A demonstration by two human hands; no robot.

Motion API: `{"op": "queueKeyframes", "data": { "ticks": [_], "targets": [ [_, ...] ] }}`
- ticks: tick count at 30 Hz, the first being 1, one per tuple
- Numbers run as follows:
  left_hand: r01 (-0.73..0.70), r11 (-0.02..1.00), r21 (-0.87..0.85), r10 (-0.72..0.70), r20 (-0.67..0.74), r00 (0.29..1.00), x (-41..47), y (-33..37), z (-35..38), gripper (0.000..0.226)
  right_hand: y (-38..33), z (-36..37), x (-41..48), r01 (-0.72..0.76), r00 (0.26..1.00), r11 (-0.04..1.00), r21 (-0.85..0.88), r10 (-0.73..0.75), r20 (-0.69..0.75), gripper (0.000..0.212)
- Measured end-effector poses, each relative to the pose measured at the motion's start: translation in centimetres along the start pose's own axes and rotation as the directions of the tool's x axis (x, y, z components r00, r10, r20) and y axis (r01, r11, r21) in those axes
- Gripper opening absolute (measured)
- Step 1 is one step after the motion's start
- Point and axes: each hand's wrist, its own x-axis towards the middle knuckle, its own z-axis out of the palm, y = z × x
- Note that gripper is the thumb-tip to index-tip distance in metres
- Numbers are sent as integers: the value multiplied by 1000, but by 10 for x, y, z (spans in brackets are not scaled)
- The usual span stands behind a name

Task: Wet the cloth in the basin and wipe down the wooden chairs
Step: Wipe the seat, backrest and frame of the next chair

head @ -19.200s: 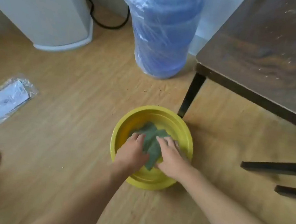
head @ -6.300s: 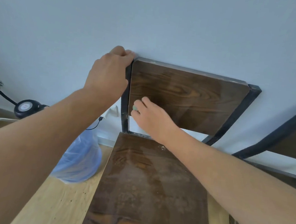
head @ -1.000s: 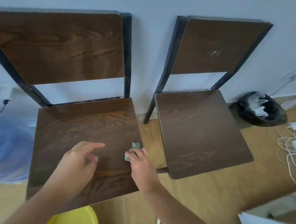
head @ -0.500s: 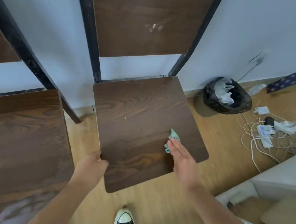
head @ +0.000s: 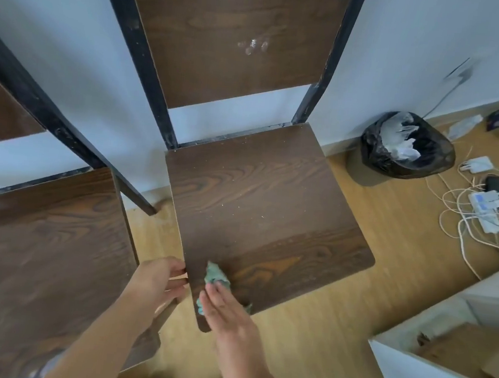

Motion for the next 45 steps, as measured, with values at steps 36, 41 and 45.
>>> {"op": "queueKeyframes", "data": {
  "ticks": [36,41,45],
  "targets": [
    [-206,977,59,212,-135,968,20,63,11,32,157,-177,174,-644,745,757,-105,591,-308,42],
    [-232,960,159,266,-245,932,25,69,4,23,91,-114,212,-478,851,878,-16,459,-256,50],
    [-268,942,203,323,-326,888,32,78,-4,13,9,-35,222,82,995,990,-114,-76,62,69]
  ]
}}
